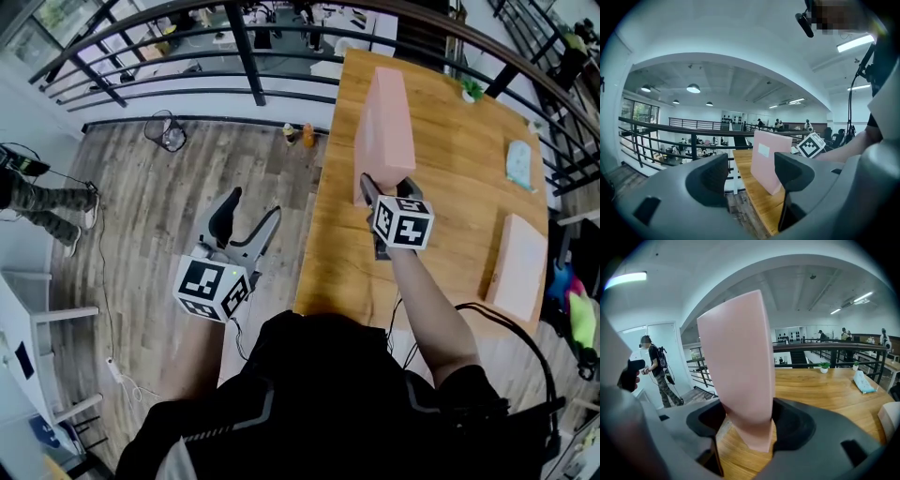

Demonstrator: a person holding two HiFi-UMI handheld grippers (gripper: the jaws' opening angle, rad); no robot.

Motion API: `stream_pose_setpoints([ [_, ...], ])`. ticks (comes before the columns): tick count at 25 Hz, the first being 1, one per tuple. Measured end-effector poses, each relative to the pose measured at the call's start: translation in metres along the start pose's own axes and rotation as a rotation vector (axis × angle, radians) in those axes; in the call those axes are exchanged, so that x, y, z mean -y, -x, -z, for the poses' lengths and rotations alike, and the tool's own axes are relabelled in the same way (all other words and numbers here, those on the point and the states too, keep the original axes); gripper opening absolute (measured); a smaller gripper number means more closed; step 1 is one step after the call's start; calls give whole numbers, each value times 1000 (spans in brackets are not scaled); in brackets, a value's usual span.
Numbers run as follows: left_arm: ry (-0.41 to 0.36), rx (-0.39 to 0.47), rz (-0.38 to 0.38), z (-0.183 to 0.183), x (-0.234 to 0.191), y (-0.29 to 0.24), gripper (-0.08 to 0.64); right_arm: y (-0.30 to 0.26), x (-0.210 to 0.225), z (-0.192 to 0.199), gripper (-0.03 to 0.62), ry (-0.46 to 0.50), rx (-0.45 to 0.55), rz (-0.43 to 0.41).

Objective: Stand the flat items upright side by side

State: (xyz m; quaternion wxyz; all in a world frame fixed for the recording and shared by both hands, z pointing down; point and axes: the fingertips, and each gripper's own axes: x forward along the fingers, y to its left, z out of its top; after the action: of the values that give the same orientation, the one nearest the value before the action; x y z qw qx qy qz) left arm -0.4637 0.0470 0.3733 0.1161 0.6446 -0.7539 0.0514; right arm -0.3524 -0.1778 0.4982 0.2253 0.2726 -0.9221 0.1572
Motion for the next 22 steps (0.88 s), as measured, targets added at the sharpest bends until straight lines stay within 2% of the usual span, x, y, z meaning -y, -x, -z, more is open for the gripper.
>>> stream_pose_setpoints([
  [8,16,15,-62,6,-33,18,325,-48,-30,-18,319,-20,4,13],
  [15,56,23,-81,8,-43,37,310,-79,-32,-34,319,-27,-3,37],
  [19,72,41,-113,9,-51,46,310,-92,-30,-45,319,-34,-4,62],
  [22,55,57,-150,5,-56,56,310,-102,-31,-52,319,-34,-5,65],
])
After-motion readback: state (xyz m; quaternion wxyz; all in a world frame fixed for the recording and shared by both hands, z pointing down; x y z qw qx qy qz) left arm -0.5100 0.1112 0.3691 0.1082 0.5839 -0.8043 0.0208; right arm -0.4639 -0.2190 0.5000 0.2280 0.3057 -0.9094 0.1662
